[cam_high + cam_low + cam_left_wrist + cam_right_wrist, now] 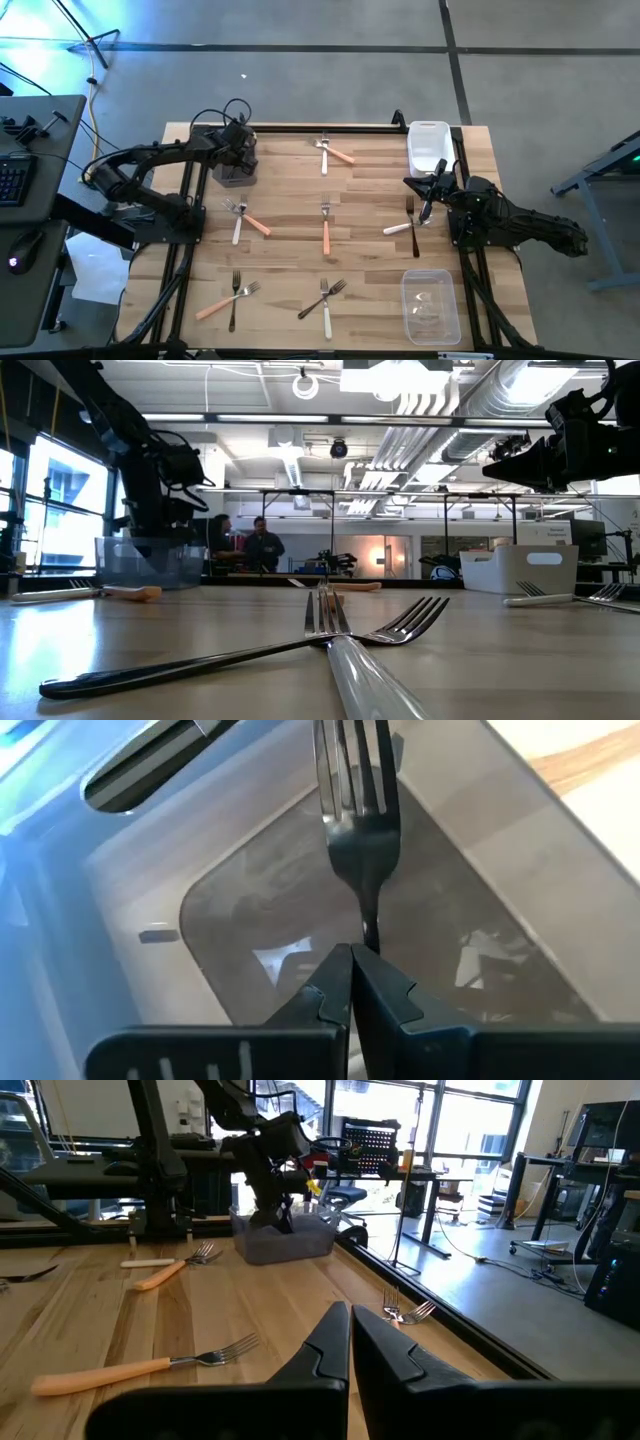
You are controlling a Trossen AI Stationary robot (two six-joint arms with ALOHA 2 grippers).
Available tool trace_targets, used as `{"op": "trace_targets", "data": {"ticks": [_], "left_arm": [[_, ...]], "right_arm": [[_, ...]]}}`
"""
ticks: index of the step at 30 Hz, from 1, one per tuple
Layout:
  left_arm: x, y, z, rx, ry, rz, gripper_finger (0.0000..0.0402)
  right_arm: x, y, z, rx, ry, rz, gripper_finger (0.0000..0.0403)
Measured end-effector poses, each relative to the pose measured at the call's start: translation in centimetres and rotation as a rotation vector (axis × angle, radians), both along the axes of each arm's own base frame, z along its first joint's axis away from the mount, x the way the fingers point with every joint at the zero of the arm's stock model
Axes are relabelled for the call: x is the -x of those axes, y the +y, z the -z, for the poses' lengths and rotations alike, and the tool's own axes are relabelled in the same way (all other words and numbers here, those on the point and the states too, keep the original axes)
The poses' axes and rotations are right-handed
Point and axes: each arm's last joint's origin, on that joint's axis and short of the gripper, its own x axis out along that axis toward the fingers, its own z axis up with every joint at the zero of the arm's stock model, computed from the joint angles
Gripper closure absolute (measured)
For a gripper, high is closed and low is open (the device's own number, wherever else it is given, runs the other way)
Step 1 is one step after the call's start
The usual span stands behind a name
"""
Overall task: Sort silverware by color (type)
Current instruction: Put the top left black fork into the black bin
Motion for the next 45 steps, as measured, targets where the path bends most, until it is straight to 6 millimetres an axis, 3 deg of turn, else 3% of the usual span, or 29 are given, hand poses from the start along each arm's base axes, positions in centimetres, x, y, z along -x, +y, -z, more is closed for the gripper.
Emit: {"op": "trace_targets", "data": {"ticks": [3, 16, 29, 45], "left_arm": [[0.0, 0.0, -0.4, -0.011, -0.005, 0.001, 0.0401], [0.5, -1.3, -5.7, -0.191, -0.161, 0.029, 0.0401], [-0.6, 2.1, -3.0, -0.179, -0.202, 0.042, 0.0401], [-1.2, 4.0, -2.6, -0.259, -0.301, 0.095, 0.0401]], "right_arm": [[0.0, 0.0, 0.0, 0.000, 0.000, 0.000, 0.0403], [0.0, 0.0, 0.0, 0.000, 0.000, 0.000, 0.0403], [0.0, 0.0, 0.0, 0.000, 0.000, 0.000, 0.0403], [0.0, 0.0, 0.0, 0.000, 0.000, 0.000, 0.0403]]}}
